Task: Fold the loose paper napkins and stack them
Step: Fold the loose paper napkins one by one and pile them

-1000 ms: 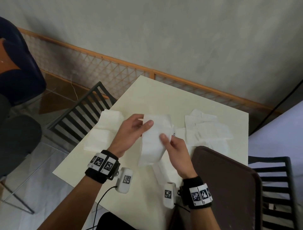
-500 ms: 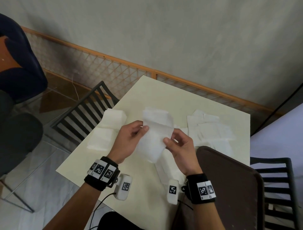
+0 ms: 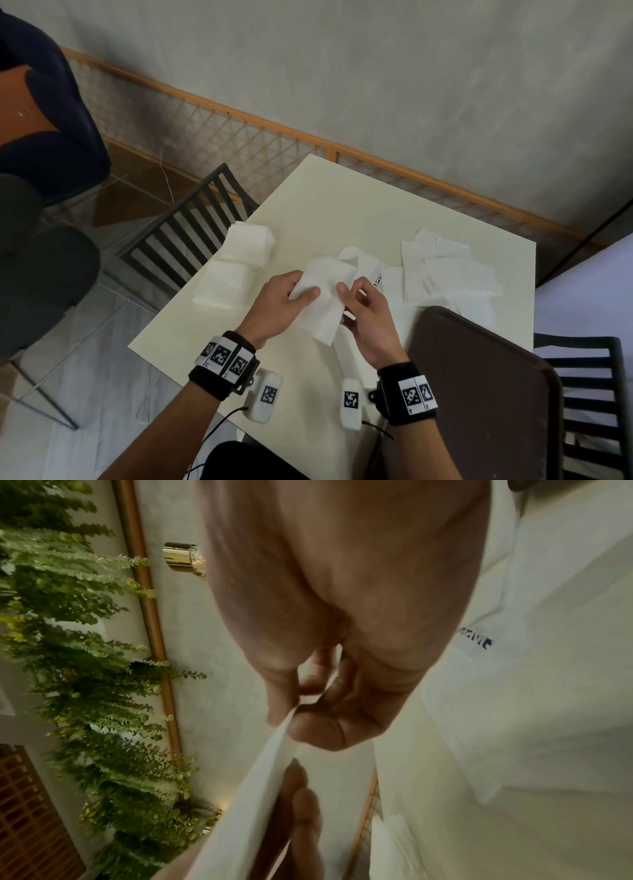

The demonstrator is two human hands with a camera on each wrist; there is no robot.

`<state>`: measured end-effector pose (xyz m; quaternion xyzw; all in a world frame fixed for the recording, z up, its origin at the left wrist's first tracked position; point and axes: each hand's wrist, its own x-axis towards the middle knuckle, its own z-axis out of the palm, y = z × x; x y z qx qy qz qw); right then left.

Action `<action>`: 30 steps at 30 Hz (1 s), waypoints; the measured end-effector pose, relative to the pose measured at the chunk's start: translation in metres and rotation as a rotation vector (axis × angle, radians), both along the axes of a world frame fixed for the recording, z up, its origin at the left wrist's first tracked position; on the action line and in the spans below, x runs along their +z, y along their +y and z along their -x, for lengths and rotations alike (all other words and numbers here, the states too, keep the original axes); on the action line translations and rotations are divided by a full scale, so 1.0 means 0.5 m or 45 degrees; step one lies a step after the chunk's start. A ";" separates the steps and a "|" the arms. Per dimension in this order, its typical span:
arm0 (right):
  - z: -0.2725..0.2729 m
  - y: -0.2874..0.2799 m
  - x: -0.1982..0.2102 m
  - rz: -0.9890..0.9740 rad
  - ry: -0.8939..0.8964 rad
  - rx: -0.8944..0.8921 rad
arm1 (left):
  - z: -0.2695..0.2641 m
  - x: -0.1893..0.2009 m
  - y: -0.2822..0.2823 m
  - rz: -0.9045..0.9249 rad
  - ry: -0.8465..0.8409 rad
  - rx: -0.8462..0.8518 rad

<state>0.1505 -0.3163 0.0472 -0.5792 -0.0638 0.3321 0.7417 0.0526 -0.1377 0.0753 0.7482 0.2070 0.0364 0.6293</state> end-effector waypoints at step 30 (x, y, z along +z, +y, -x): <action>-0.028 0.068 0.076 0.184 -0.533 0.001 | 0.020 0.066 0.066 -0.229 -0.355 -0.077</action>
